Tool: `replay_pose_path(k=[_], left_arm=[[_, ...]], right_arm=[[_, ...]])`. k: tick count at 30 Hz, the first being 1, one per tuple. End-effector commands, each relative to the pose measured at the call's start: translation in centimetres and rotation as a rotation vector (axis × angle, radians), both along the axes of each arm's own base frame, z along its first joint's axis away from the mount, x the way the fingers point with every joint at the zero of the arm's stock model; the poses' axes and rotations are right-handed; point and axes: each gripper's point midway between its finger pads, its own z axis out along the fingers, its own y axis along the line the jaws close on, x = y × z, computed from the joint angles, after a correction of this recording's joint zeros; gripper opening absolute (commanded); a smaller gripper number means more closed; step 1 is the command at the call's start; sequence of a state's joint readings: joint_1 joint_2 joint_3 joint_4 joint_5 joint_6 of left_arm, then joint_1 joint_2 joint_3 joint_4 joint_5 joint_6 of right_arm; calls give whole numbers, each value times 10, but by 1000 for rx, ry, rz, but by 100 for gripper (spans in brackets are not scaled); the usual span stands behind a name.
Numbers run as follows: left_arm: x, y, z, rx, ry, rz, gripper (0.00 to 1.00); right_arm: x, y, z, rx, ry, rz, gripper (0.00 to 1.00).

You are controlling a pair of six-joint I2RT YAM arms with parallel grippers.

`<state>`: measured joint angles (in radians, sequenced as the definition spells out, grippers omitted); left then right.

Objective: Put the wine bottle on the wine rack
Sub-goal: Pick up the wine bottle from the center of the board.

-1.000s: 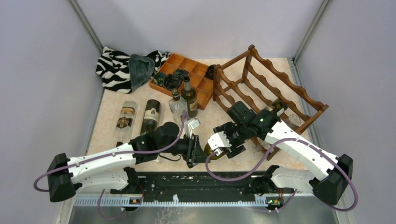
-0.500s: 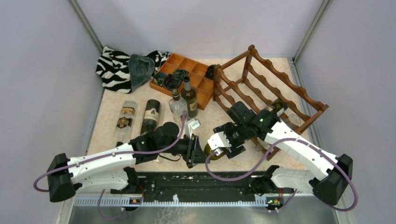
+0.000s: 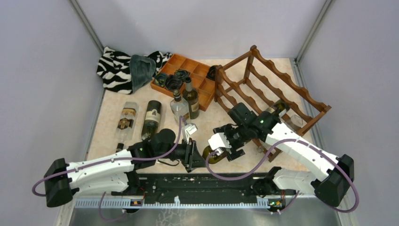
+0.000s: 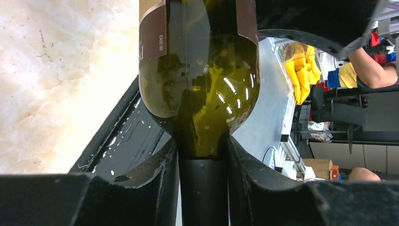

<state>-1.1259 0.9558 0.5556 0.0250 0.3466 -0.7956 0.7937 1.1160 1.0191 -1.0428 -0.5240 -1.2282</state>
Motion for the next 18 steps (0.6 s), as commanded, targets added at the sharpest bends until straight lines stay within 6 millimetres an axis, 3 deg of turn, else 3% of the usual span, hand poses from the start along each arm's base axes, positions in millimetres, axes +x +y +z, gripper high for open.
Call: replay_pose_path(k=[1, 2, 8, 15, 18], left_arm=[[7, -8, 29, -144, -79, 15, 0], [7, -8, 27, -142, -78, 18, 0], [10, -9, 25, -137, -94, 19, 0], [16, -8, 30, -140, -149, 37, 0], [20, -8, 34, -143, -181, 47, 0]], right_arm=[[-1, 23, 22, 143, 54, -29, 94], [-1, 24, 24, 147, 60, -34, 98], [-11, 25, 42, 180, 133, -17, 98], [-21, 19, 92, 314, 205, -13, 98], [-15, 17, 120, 385, 257, -121, 98]])
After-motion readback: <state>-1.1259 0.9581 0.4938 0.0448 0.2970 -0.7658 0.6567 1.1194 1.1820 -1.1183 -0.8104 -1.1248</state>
